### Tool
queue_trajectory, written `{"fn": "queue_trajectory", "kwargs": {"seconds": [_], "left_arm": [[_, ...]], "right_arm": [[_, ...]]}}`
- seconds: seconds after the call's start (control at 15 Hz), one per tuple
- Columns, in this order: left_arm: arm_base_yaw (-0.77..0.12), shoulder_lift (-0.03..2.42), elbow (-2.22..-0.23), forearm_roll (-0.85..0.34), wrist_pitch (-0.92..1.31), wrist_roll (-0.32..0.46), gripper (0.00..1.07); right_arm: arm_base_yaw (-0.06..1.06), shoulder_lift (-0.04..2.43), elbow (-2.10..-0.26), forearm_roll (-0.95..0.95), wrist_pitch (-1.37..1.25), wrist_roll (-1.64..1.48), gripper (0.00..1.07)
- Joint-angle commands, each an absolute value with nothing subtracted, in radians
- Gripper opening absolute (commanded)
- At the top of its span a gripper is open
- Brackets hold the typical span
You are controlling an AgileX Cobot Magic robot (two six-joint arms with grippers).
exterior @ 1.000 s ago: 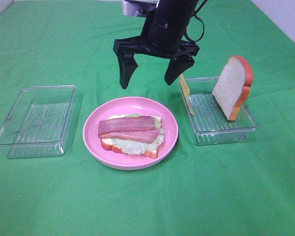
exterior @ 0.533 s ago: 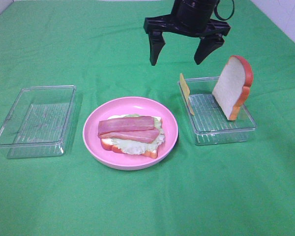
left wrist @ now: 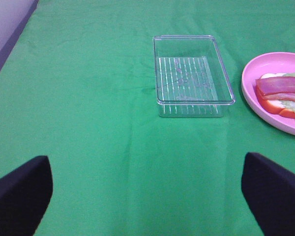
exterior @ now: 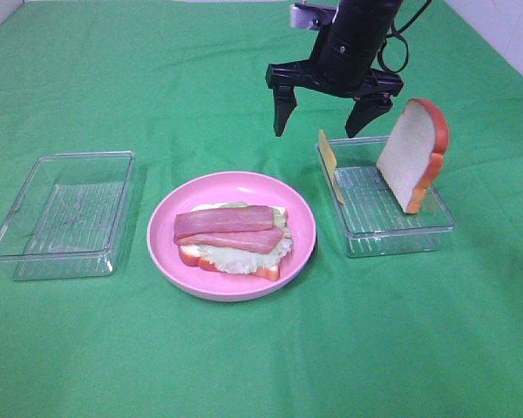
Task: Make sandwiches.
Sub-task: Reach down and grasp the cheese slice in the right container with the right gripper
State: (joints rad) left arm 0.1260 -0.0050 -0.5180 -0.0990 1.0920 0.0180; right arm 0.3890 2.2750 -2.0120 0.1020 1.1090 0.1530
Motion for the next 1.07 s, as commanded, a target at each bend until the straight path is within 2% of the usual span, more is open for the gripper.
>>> {"fn": "queue_trajectory", "kwargs": {"seconds": [0.07, 0.67, 0.93, 1.07], "left_arm": [[0.127, -0.024, -0.514, -0.108, 1.076, 0.015, 0.98], [0.127, -0.024, -0.514, -0.108, 1.076, 0.015, 0.98], [0.127, -0.024, -0.514, -0.108, 1.076, 0.015, 0.98], [0.127, -0.024, -0.514, -0.108, 1.076, 0.015, 0.98]], "right_arm": [[0.359, 2.286, -2.017, 0.109, 1.092, 0.18, 0.99], [0.359, 2.36, -2.017, 0.151, 1.066, 0.211, 0.95], [0.359, 2.36, -2.017, 0.147, 1.075, 0.212, 0.78], [0.36, 2.36, -2.017, 0.122, 1.076, 0.212, 0.75]]}}
